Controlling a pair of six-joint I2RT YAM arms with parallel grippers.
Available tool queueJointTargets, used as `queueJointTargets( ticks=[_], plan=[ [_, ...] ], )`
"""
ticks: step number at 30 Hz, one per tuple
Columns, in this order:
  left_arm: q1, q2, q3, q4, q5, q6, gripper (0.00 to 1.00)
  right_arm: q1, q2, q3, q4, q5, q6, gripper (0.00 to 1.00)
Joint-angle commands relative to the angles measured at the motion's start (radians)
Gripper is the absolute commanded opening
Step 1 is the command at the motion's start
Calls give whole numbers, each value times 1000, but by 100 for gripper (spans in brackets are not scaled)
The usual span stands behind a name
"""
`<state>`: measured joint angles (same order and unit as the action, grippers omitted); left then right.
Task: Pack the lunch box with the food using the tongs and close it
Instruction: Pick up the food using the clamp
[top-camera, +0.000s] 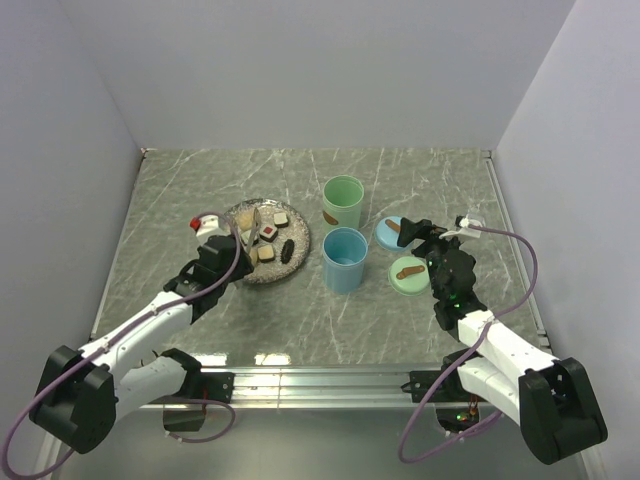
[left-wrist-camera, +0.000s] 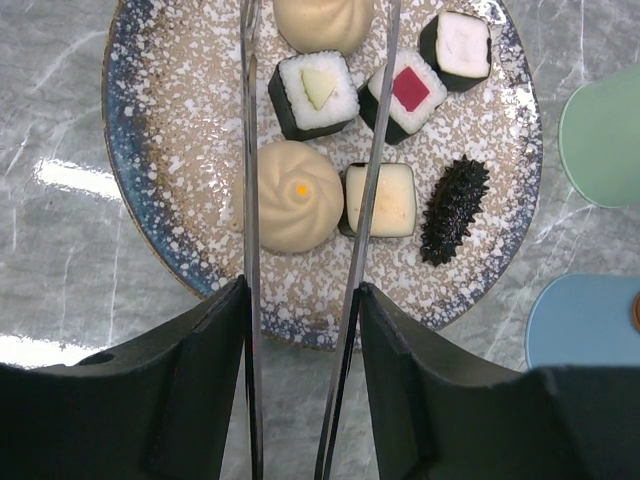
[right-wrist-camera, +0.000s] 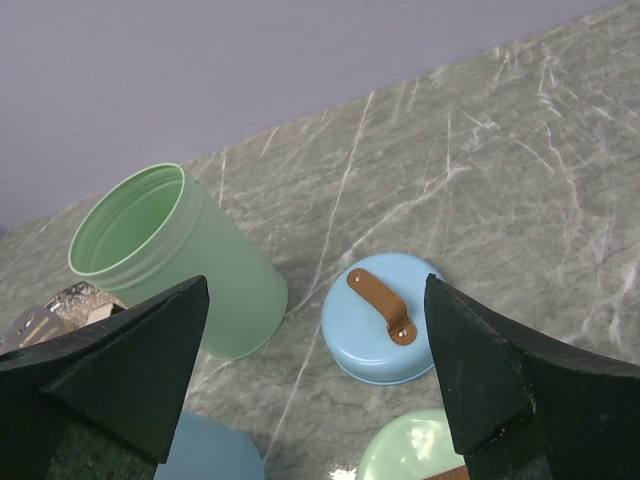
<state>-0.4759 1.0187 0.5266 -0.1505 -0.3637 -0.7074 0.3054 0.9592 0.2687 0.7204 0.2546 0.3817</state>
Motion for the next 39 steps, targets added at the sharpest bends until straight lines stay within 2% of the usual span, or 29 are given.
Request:
queueJointTargets(
  ticks=[1,4,14,20,39],
  plan=[
    [-4,9,21,68,-3,19,52,6,-8,-2,28,20,-1,95],
    [-6,18,24,69,-3,20,49,8,-10,-3,27,25,-3,95],
    [-6,6,36,71,-12,22,20,8,-17,-8,31,20,0,95],
    [-6,-17,70,65,-29,36,12,6,12,1,42,12,0,95],
    [-6,-20,193,75,-38,91,11,8,87,24,71,17,-3,95]
  ],
)
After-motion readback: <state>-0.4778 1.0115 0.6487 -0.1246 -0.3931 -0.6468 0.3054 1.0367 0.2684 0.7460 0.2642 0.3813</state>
